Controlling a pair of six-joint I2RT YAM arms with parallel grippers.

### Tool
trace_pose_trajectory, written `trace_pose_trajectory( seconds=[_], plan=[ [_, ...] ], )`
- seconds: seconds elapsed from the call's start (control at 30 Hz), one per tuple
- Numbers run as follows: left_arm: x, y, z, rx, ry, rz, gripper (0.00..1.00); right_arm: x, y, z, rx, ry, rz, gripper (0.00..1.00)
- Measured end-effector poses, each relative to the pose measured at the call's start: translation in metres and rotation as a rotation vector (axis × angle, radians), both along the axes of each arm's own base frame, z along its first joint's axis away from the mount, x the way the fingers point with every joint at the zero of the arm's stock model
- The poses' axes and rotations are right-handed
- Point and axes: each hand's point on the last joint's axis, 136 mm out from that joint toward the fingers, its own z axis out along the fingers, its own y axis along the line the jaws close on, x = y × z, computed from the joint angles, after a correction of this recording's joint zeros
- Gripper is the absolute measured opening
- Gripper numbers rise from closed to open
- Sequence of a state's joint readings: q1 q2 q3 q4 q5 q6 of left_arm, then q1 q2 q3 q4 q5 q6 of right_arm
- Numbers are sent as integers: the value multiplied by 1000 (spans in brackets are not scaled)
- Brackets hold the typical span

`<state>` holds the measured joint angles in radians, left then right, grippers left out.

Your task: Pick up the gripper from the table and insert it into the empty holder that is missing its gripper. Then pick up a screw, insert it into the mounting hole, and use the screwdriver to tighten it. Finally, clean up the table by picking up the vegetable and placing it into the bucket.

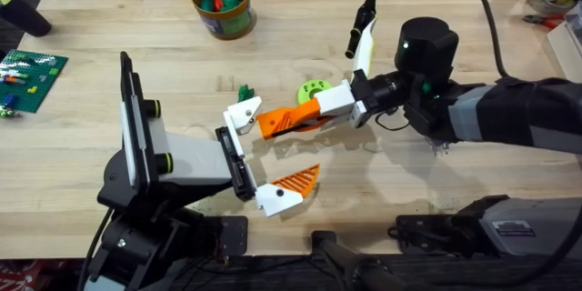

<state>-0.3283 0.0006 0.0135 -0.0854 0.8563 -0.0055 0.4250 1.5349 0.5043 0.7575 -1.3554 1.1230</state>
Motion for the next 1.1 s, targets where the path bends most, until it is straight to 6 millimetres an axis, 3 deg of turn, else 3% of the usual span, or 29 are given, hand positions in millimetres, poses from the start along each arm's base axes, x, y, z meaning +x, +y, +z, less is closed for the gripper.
trace_pose_trajectory(
  seconds=[0.47,0.93,1.1],
  plan=[
    [0,0,0,-1,2,3,983,-1,-9,2,10,30,20,17],
    [0,0,0,-1,2,3,983,-26,-23,41,69,-77,41,17],
    [0,0,0,-1,2,3,983,-28,-24,42,63,-53,39,17]
  ],
)
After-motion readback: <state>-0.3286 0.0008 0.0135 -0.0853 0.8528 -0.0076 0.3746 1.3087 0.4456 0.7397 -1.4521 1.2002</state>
